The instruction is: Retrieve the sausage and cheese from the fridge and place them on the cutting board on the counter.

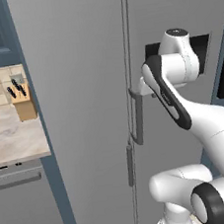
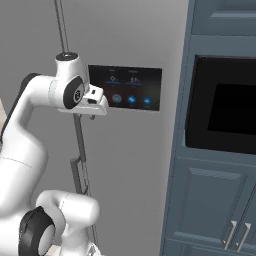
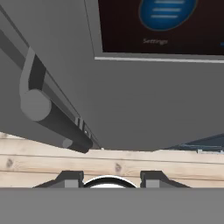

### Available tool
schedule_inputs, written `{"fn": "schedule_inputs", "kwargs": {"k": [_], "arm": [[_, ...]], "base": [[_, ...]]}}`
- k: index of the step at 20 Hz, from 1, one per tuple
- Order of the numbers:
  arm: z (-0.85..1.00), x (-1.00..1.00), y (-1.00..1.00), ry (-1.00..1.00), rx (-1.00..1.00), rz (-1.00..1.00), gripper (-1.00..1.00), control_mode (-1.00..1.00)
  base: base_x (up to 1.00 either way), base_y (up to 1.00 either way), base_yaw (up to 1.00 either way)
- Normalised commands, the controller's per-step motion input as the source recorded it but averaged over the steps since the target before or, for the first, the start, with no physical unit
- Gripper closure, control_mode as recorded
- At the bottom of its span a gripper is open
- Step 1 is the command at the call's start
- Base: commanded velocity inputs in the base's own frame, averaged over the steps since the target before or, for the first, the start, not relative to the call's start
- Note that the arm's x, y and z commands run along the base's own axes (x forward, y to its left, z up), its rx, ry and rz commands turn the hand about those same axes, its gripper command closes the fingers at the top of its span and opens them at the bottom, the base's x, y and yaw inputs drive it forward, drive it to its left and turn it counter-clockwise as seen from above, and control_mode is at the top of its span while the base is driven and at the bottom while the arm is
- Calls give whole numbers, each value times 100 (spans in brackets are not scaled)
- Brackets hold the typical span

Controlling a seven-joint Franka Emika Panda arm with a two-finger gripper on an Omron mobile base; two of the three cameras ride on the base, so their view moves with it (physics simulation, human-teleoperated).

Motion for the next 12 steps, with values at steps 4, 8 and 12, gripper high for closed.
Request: {"fn": "schedule_inputs", "kwargs": {"k": [4, 8, 12], "arm": [[0, 0, 0, 0, 0, 0, -100, 100], [0, 0, 0, 0, 0, 0, -100, 100], [0, 0, 0, 0, 0, 0, -100, 100]], "base": [[0, 0, 0], [0, 0, 0], [0, 0, 0]]}}
